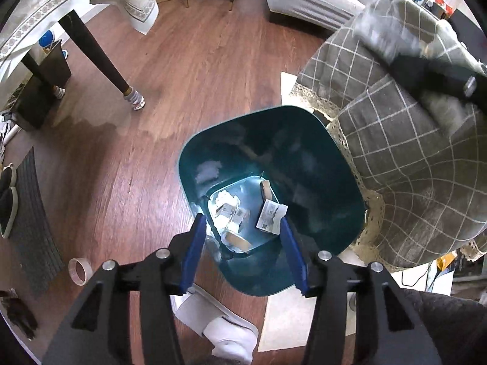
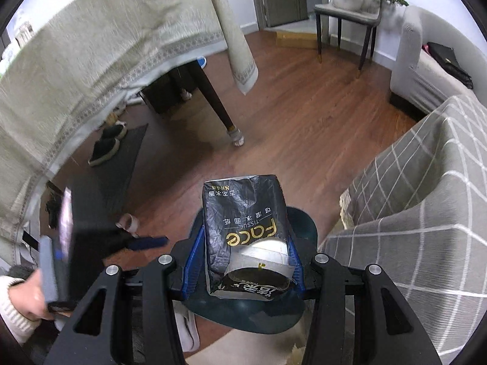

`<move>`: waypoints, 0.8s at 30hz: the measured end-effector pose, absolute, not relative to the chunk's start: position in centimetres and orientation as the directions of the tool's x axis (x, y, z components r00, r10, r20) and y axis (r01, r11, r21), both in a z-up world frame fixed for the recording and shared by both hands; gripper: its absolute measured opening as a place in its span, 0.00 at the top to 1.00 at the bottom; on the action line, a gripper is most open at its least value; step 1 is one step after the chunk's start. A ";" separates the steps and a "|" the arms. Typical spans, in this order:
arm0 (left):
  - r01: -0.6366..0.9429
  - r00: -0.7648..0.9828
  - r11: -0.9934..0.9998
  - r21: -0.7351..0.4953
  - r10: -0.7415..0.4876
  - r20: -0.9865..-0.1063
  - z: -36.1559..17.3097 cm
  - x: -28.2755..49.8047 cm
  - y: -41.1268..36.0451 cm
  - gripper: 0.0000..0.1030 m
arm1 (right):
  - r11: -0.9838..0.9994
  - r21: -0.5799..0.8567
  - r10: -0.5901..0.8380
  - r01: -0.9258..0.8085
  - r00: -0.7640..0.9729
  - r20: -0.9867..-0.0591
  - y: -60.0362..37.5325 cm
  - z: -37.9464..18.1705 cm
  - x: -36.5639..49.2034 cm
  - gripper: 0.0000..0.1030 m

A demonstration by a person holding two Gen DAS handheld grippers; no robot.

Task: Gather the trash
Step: 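Open the left tool to drop the tape core into the teal bin, then open the right tool to drop the black tissue packet into the bin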

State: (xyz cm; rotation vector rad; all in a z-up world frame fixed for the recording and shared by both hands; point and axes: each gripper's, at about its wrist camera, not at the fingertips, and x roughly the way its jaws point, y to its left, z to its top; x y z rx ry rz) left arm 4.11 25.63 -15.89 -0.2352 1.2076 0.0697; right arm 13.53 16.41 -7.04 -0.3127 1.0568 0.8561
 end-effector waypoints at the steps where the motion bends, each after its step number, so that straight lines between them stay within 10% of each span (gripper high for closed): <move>1: -0.180 0.364 0.972 -0.148 -0.074 -0.928 -15.6 4.0 25.8 0.45 | 0.648 0.161 0.458 -0.744 0.212 -0.864 16.4 -7.3 13.5 0.53; 13: -0.184 0.487 0.966 -0.179 -0.069 -0.871 -10.7 3.2 26.4 0.39 | 0.661 0.116 0.342 -0.742 0.161 -0.926 16.9 -11.9 13.6 0.53; 24: -0.163 0.614 0.966 -0.201 -0.060 -0.787 -5.6 2.7 25.7 0.54 | 0.643 0.102 0.264 -0.759 0.095 -0.960 17.0 -15.1 12.6 0.52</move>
